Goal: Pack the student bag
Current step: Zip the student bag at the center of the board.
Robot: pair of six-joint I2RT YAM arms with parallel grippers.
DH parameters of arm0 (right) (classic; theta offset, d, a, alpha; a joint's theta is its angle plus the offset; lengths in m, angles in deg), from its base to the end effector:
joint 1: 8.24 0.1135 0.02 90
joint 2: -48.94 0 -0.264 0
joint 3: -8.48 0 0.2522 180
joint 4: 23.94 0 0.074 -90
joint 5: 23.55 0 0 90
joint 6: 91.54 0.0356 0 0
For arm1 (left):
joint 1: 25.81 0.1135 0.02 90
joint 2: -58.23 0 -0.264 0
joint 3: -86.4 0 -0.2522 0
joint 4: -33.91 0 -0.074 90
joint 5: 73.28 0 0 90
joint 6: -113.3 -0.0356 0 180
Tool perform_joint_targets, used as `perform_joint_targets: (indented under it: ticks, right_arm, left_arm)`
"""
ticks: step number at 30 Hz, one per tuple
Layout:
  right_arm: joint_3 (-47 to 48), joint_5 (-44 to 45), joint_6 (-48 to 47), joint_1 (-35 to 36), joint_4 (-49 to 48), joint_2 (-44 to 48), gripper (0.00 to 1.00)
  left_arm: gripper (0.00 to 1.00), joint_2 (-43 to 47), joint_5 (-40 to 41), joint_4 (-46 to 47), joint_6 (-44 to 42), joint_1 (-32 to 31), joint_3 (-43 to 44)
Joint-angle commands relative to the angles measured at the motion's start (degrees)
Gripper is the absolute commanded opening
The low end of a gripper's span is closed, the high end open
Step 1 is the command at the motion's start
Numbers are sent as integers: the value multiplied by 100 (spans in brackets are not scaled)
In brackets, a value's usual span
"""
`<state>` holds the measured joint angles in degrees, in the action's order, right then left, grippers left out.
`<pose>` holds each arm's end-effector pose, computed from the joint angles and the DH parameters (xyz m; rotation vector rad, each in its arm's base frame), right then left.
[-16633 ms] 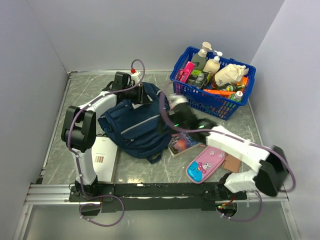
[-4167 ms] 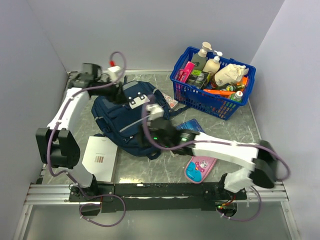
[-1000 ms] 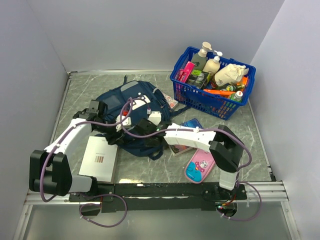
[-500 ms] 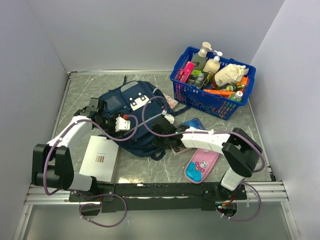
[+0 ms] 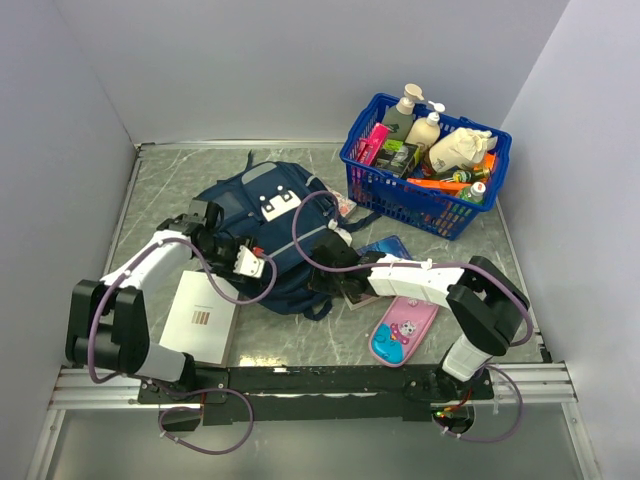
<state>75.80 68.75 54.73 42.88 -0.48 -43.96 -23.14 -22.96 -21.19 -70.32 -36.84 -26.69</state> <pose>0.2099 0.2581 0.1855 0.1356 2.5838 0.7480 0.2509 -0.0721 0.2165 1.9973 1.3448 -0.3655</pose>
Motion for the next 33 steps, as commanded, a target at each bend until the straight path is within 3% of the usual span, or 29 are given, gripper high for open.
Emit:
perform_joint_targets:
  ticks: [1,8,9,11,15,18,24,33]
  right_arm:
    - [58,-11,-72,-22,103,123,20]
    - [84,-98,-186,-14,-151,255,24]
    - [76,-81,-187,-22,-178,290,26]
    - [41,-64,-213,-14,-292,386,29]
    - [67,76,-301,-22,-468,597,44]
    - [251,121,-275,-14,-468,686,45]
    - [576,112,-309,118,-468,730,47]
    - [155,438,-732,584,-1672,1108,58]
  left_arm:
    - [58,-204,-146,197,-226,-145,82]
    - [29,-222,-40,407,19,-418,-330]
    - [15,-196,-40,460,202,-409,-349]
    - [1,-143,-13,784,589,-409,-279]
    - [1,146,-450,1155,2063,-147,256]
    - [1,287,-873,840,2689,13,819]
    - [1,559,-1279,57,2867,13,1119]
    - [1,692,-1349,117,3315,-180,1049]
